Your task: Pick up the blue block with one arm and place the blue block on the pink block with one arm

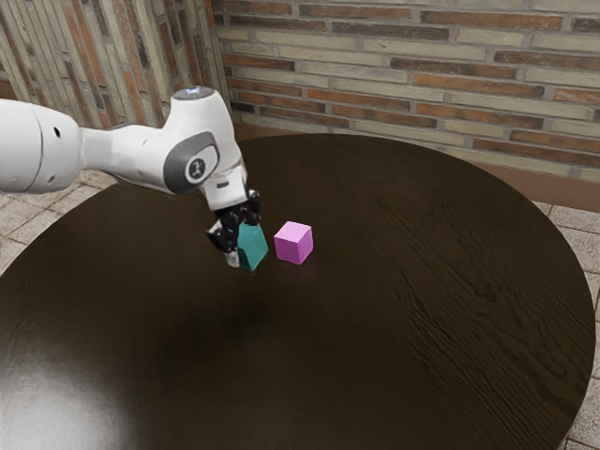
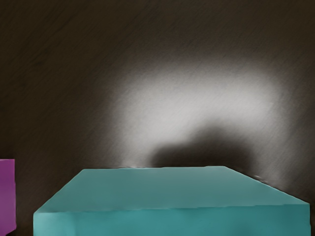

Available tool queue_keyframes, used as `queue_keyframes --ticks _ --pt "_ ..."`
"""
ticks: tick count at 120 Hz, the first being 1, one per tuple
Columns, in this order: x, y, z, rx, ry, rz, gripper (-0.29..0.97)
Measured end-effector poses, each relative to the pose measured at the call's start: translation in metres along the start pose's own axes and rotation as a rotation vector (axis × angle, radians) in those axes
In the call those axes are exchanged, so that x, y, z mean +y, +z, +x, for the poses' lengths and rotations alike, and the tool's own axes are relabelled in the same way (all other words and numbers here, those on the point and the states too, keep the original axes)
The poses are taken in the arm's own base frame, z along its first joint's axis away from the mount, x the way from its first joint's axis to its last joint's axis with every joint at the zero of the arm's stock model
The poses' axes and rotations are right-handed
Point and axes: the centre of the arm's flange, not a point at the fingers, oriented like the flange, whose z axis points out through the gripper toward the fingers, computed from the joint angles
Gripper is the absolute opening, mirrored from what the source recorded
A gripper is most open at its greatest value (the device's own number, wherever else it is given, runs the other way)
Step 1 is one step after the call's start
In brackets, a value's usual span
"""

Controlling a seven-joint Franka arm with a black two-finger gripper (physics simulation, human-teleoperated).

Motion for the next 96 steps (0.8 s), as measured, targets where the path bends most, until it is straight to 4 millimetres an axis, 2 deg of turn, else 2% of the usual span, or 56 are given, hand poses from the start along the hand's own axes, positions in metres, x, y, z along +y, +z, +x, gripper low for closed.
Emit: queue_keyframes --ticks 5,12,35,55,70,96 --pt "-0.014 -0.007 -0.005 0.005 -0.007 -0.003 0.27" --pt "-0.031 -0.007 -0.011 0.013 -0.015 -0.02 0.27" --pt "-0.073 0.022 -0.02 0.042 -0.027 -0.089 0.29" --pt "-0.094 0.018 -0.008 0.035 -0.01 -0.09 0.3" --pt "-0.102 0.011 -0.009 0.022 -0.012 -0.087 0.28" --pt "-0.121 0.033 -0.017 0.034 -0.018 -0.084 0.3"
